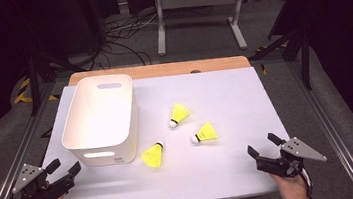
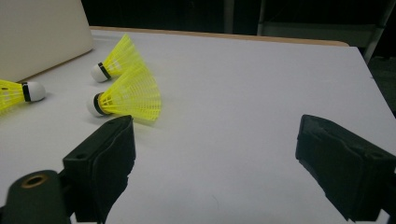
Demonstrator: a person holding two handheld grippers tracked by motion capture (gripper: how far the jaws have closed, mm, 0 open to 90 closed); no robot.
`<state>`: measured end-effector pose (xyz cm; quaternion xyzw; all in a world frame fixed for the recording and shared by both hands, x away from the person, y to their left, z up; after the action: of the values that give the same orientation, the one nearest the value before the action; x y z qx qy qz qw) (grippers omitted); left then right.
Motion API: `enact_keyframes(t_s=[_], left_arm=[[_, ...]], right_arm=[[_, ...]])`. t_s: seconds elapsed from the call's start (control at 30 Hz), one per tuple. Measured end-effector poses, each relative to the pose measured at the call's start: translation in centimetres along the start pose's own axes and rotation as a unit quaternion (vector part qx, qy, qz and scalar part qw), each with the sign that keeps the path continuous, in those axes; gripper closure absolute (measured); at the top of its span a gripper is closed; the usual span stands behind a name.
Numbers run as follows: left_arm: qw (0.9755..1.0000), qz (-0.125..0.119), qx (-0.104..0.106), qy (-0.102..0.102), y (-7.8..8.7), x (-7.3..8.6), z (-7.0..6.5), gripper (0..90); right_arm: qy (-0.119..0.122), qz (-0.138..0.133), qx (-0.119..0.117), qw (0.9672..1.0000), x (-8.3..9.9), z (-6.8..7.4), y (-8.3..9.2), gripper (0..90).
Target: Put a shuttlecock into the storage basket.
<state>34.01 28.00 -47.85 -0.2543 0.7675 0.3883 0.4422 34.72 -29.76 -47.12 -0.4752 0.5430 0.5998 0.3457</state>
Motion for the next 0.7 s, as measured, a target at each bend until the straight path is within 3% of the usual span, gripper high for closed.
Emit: enact_keyframes(t_s=[0.7], left_arm=[[1.0000, 0.005, 0.004, -0.004, -0.25, -0.03, -0.31, 23.6]], right_arm=[[0.003, 0.009, 0.001, 1.0000, 0.26, 0.03, -0.04, 12.6]])
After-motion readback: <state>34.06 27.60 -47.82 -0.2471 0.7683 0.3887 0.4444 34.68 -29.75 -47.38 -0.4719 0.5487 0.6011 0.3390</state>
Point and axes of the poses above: each handheld gripper's, and its own axes: y roughly backward along the jaws, x roughly out of its underside, z roughly to its left, the point moved 8 cm from there along -y, roughly forward along the jaws, and after that the axes turned 13 degrees about x, right-handed, at the moved point
